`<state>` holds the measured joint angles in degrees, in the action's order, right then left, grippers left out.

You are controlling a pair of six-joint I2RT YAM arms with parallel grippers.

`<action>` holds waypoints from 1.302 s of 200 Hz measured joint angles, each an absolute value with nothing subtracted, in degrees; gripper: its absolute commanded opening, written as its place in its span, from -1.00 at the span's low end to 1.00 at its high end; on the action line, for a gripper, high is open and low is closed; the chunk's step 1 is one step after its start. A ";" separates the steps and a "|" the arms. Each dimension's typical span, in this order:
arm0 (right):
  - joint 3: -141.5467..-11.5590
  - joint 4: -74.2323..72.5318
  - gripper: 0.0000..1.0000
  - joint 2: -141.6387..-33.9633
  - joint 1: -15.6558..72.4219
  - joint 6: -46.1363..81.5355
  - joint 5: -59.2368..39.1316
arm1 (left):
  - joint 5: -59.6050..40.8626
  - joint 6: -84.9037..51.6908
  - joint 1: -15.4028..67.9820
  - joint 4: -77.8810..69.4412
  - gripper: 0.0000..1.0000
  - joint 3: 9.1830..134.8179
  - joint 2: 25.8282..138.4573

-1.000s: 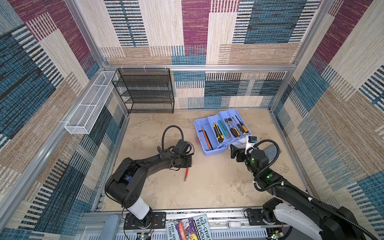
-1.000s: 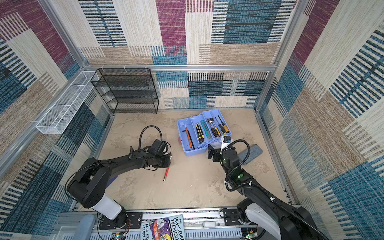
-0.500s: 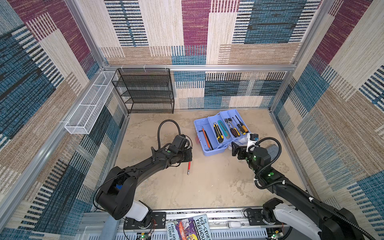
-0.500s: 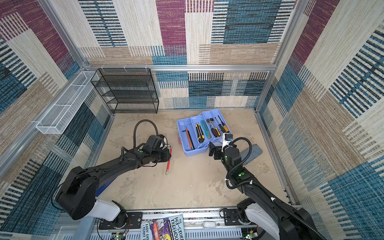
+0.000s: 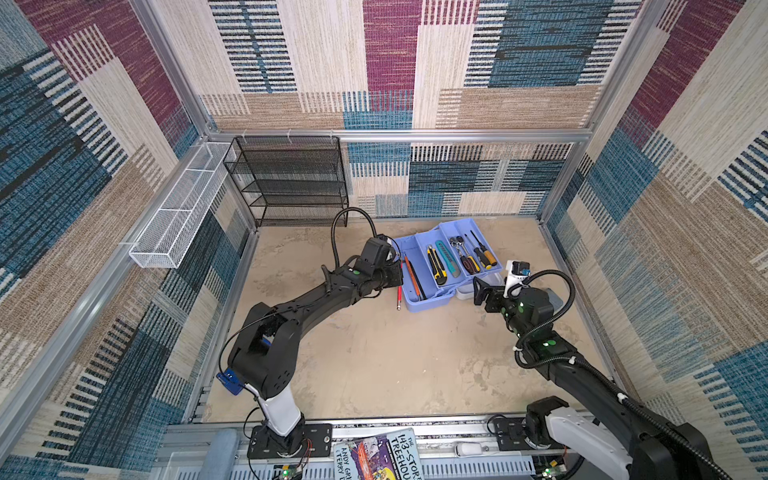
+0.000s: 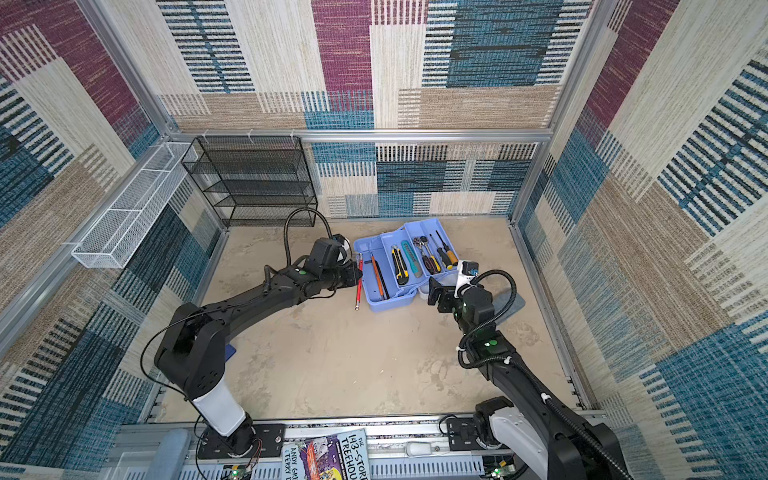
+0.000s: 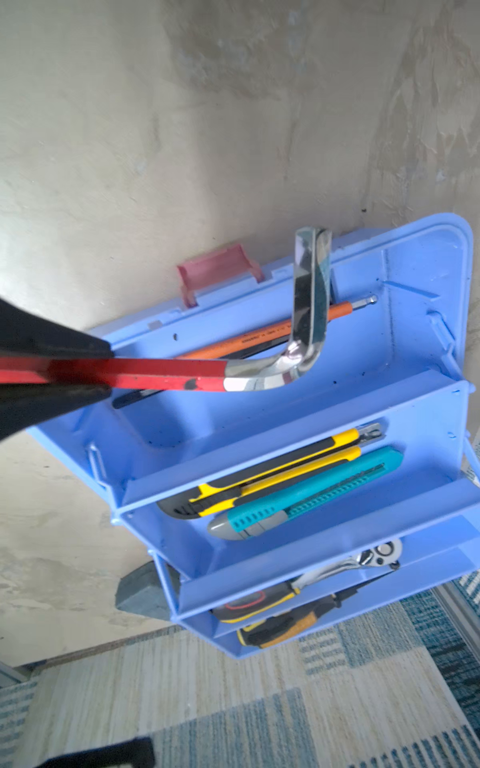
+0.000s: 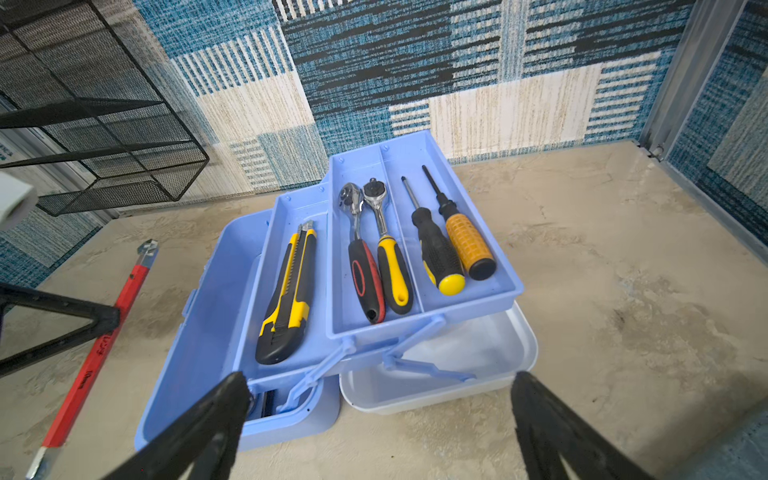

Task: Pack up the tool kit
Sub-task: 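Carry the red hex key into the lower box compartment with left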

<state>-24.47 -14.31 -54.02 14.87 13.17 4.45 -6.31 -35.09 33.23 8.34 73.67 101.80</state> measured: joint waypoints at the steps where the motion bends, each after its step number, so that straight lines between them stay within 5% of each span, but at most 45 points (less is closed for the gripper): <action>1: -24.47 -14.31 1.00 -54.04 14.81 13.26 4.40 | -6.35 -35.18 33.21 8.27 -1.00 73.78 101.93; 142: -24.47 -14.37 1.00 -55.90 12.95 13.50 2.13 | -9.87 -44.66 32.29 7.31 -1.00 88.88 119.90; 213: -25.10 -14.79 1.00 -56.14 10.63 13.47 2.13 | -10.96 -44.60 32.29 9.72 -0.05 90.74 121.05; 260: -26.37 -17.06 0.99 -57.89 5.78 13.47 0.38 | -12.14 -44.58 32.34 9.26 0.09 89.21 119.24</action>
